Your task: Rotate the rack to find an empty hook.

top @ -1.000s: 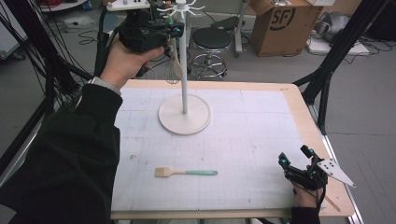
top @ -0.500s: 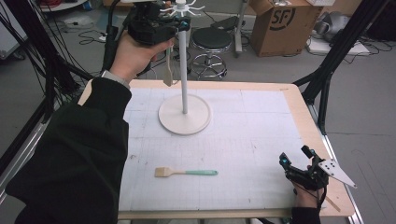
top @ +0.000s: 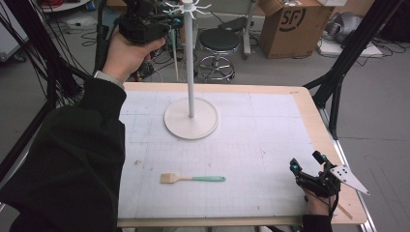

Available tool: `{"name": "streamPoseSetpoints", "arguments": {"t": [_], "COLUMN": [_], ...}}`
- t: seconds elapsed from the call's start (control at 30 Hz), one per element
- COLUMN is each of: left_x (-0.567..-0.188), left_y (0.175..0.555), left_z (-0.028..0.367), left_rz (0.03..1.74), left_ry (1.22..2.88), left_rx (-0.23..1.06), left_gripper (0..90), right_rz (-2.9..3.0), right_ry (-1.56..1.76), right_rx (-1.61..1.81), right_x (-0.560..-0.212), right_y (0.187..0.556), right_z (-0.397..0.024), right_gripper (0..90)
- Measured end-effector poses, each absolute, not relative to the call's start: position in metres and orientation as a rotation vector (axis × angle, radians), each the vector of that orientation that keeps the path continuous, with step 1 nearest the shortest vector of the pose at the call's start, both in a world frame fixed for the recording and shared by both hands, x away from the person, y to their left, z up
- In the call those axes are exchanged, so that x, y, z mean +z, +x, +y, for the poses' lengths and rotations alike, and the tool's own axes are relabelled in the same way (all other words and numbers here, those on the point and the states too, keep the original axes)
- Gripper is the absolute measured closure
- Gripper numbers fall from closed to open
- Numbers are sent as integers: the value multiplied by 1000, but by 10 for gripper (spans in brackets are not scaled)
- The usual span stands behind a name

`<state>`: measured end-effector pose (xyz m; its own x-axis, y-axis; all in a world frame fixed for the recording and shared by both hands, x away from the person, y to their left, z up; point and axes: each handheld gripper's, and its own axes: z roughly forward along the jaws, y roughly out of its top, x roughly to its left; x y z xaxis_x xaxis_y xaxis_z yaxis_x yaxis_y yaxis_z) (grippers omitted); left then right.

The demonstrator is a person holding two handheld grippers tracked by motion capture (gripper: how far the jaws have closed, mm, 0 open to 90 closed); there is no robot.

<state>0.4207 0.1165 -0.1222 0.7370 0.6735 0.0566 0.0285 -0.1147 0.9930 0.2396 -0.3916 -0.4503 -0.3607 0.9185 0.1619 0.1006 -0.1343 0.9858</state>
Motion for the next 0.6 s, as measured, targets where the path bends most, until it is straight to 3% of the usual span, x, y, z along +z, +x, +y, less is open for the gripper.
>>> {"name": "streamPoseSetpoints", "arguments": {"t": [0.6], "left_x": [-126], "left_y": [442], "left_z": [133], "left_rz": [618], "left_ry": [1578], "left_rx": [624], "left_gripper": [898], "right_rz": [1458], "right_ry": [1209], "right_rx": [1563], "right_x": [-451], "right_y": [239], "right_z": [-393], "right_gripper": [5]}}
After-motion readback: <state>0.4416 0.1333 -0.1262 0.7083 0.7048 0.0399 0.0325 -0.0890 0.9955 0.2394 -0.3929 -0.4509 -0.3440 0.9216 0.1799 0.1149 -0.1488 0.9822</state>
